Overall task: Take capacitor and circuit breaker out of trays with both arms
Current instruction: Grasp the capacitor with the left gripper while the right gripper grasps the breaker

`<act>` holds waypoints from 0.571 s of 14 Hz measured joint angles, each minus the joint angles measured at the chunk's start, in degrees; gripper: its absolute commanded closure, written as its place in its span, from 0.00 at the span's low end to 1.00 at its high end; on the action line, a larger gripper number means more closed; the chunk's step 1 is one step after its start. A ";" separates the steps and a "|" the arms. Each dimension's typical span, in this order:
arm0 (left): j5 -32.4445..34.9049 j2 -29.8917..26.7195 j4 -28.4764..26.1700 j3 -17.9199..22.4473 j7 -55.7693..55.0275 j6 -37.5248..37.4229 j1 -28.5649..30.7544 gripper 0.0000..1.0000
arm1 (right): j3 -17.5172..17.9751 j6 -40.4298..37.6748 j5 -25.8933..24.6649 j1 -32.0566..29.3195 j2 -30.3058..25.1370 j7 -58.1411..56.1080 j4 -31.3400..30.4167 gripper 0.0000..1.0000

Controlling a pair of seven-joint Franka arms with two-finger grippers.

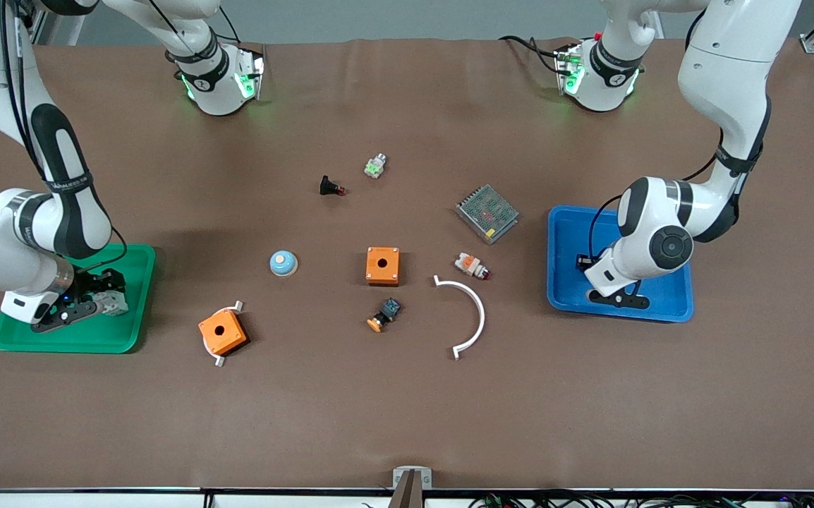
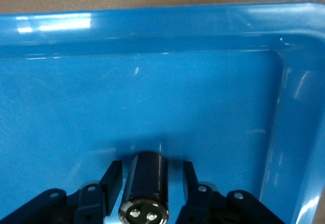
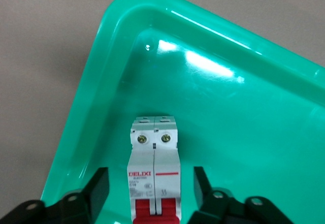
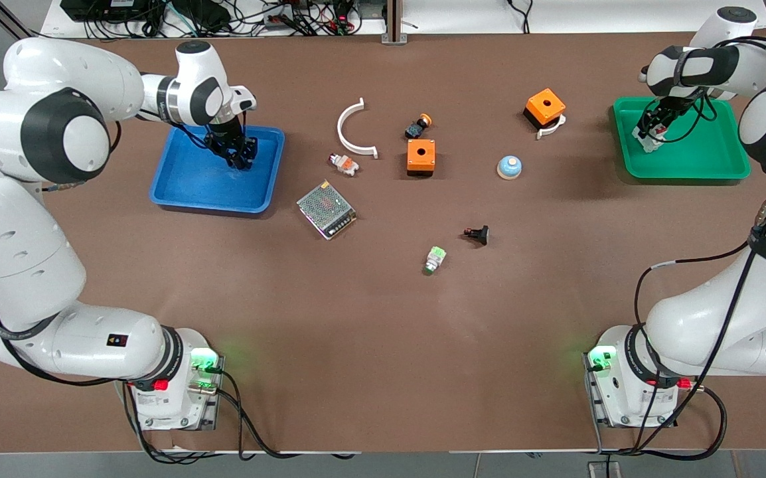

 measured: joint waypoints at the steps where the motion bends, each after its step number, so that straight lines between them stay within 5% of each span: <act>1: 0.00 -0.10 0.04 0.04 0.00 0.00 0.01 0.81 | 0.01 0.40 0.00 0.00 0.28 -0.04 0.03 0.69; 4: 0.00 -0.40 0.76 0.05 -0.28 0.18 0.01 0.99 | 0.07 0.67 0.01 0.01 0.62 -0.23 0.22 0.96; 8: -0.01 -1.52 7.01 -0.35 -2.47 -3.04 -0.38 1.00 | 0.39 -0.09 0.01 0.26 0.60 -0.23 1.05 0.97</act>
